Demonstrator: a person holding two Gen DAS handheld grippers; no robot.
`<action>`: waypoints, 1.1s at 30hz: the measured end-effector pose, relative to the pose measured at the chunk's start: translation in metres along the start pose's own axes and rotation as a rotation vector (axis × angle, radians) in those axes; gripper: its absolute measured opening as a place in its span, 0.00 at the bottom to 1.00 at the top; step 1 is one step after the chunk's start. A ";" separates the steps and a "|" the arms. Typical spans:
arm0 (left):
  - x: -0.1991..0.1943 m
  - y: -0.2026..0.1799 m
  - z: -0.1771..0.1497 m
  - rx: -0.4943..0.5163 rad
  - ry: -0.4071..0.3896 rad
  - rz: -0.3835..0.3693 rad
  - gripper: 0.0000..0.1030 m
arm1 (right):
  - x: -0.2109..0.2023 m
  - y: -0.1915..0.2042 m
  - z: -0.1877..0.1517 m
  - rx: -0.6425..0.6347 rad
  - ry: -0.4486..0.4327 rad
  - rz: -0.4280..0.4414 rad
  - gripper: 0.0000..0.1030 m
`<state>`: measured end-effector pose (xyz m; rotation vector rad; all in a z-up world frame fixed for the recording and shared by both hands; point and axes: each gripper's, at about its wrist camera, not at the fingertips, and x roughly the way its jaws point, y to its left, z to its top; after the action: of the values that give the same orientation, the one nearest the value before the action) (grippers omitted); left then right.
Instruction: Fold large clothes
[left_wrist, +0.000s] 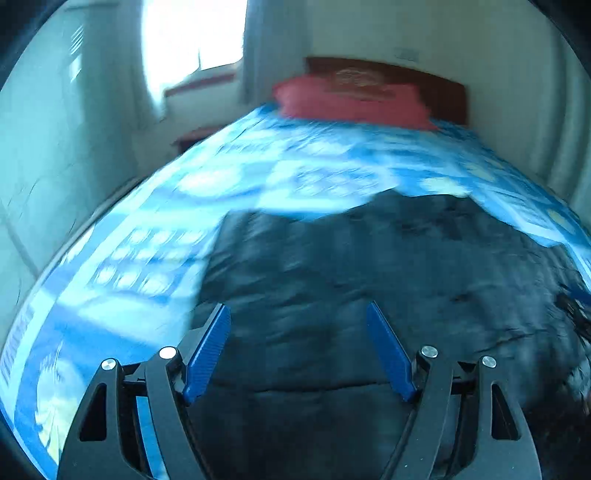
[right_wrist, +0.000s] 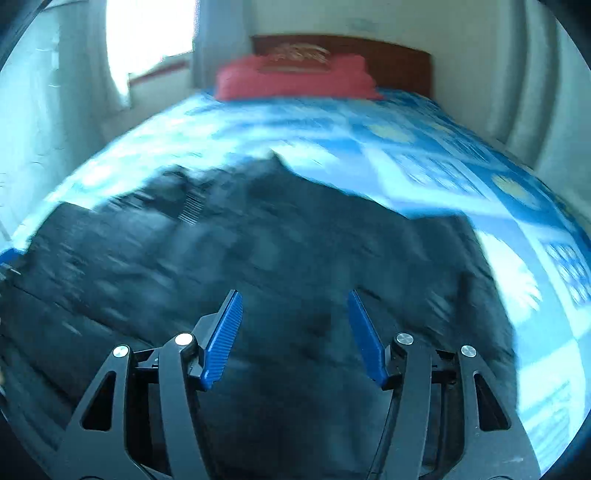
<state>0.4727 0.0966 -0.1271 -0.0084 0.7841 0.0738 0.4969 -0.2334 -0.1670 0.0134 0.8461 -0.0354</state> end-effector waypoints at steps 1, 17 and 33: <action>0.014 0.008 -0.002 -0.011 0.058 0.008 0.74 | 0.007 -0.008 -0.003 0.023 0.017 0.039 0.59; -0.092 0.032 -0.073 0.041 0.065 -0.033 0.75 | -0.125 -0.060 -0.086 0.124 -0.003 0.030 0.63; -0.231 0.083 -0.250 -0.206 0.261 -0.196 0.75 | -0.262 -0.107 -0.309 0.301 0.152 0.047 0.64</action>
<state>0.1278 0.1555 -0.1389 -0.2949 1.0294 -0.0339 0.0883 -0.3251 -0.1758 0.3226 0.9854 -0.1185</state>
